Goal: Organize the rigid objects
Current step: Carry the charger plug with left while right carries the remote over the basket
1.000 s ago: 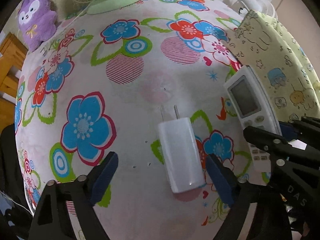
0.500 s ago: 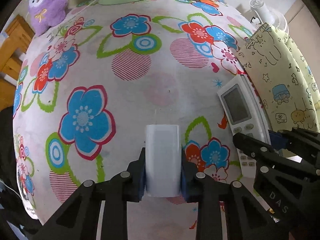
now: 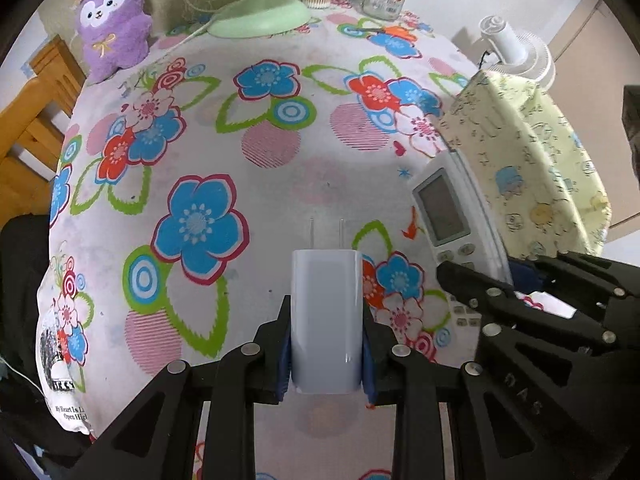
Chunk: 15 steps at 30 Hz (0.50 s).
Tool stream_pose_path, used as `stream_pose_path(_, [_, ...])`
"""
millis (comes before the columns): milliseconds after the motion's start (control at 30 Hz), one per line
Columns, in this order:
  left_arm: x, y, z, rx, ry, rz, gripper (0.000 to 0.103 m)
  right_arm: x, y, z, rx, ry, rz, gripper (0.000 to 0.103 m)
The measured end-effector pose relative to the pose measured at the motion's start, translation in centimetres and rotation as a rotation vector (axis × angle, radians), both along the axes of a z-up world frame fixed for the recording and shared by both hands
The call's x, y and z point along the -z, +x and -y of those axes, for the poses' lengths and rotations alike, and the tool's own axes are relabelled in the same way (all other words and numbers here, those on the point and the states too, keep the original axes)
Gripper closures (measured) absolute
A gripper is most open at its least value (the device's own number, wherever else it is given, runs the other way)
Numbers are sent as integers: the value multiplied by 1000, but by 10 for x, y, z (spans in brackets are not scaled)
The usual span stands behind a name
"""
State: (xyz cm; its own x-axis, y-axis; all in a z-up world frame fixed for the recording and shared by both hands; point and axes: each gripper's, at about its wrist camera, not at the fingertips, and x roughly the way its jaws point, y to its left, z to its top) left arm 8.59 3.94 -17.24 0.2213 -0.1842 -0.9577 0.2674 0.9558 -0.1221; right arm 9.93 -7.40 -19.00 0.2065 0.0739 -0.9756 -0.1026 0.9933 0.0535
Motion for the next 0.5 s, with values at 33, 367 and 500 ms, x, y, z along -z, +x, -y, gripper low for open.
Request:
stream_pose_path(33, [-4, -4, -1, 4, -4, 7, 76, -3, -3, -2, -2, 1, 5, 79])
stream_pose_path(367, [-34, -25, -2, 52, -14, 79, 76, -35, -31, -14, 4, -4, 67, 79])
stream_pose_path(500, [-47, -30, -2, 71, -20, 114, 76, -52, -39, -16, 17, -11, 105, 79])
